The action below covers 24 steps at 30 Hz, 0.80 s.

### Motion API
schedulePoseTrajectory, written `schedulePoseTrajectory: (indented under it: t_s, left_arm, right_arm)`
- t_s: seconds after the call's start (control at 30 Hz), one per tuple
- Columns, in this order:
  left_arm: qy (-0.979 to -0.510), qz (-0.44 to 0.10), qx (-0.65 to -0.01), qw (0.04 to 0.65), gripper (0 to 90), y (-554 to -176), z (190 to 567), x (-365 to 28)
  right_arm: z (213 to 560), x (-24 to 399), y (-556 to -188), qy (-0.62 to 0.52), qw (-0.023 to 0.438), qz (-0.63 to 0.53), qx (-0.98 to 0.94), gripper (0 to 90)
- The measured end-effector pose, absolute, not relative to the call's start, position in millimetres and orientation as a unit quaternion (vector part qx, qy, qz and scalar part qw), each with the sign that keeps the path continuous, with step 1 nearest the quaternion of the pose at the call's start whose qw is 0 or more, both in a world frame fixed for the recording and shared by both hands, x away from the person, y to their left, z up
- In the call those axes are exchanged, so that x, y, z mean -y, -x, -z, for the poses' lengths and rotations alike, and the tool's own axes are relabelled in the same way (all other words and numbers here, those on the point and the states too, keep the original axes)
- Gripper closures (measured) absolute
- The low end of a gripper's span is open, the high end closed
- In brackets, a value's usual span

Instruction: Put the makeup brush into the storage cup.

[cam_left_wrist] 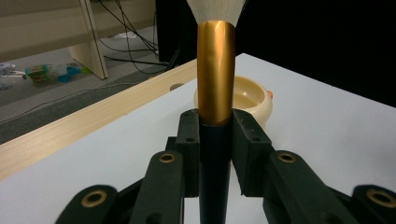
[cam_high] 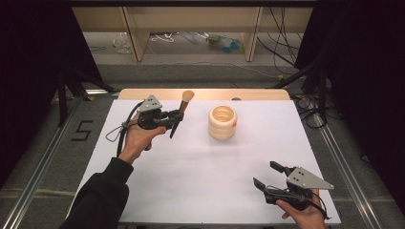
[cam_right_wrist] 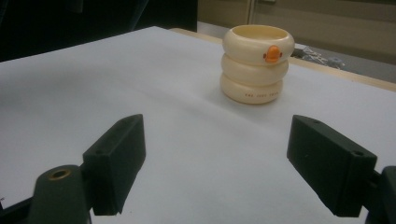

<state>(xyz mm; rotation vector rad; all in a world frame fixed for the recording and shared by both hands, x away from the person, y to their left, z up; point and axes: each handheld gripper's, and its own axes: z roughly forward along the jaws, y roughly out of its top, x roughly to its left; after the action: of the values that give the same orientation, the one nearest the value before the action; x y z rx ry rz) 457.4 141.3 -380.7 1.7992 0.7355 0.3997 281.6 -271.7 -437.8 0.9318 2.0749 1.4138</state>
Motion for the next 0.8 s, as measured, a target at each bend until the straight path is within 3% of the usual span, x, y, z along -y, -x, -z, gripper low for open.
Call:
schedulePoseTrajectory:
  t_s: [0.8]
  left_arm:
    - [-0.746, -0.150, -0.309, 0.571, 74.2, -481.3, 371.1, -91.9]
  right_arm:
    - [439.0, 270.9, -282.8, -0.337, 0.233, -0.524, -0.747, 20.3]
